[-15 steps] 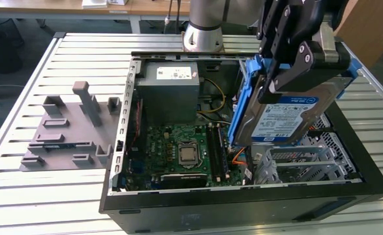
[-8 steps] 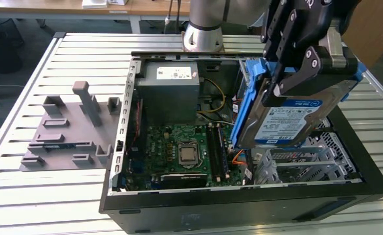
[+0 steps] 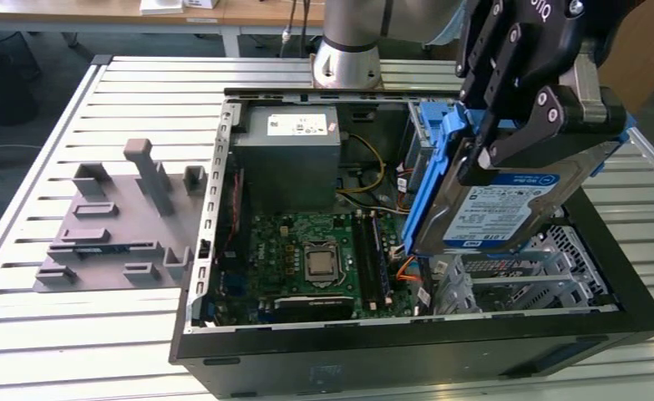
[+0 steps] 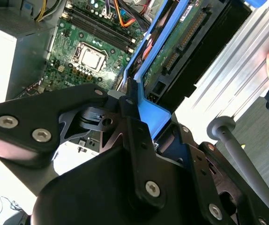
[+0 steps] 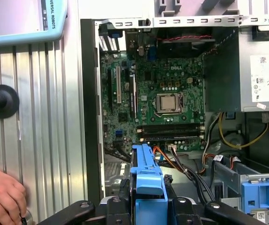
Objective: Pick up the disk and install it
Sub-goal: 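Insert the disk into the insertion slot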
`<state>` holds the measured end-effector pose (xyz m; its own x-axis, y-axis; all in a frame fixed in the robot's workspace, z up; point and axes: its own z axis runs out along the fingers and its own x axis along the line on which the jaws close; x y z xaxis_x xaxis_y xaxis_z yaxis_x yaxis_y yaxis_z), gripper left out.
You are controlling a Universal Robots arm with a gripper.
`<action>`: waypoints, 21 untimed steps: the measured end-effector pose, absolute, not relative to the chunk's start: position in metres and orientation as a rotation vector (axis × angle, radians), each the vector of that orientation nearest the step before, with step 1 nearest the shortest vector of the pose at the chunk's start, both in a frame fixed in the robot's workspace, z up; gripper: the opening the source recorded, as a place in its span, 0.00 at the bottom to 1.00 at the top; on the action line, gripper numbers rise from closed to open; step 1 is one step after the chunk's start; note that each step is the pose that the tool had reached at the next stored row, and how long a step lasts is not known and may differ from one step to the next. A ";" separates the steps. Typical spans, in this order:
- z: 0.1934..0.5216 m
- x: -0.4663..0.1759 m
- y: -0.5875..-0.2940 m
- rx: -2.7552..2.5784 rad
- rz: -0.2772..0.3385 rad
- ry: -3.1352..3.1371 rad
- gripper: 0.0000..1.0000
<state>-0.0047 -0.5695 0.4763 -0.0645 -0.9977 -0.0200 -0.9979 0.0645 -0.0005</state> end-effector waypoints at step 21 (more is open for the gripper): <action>0.474 0.007 -0.569 -2.138 0.021 2.281 0.36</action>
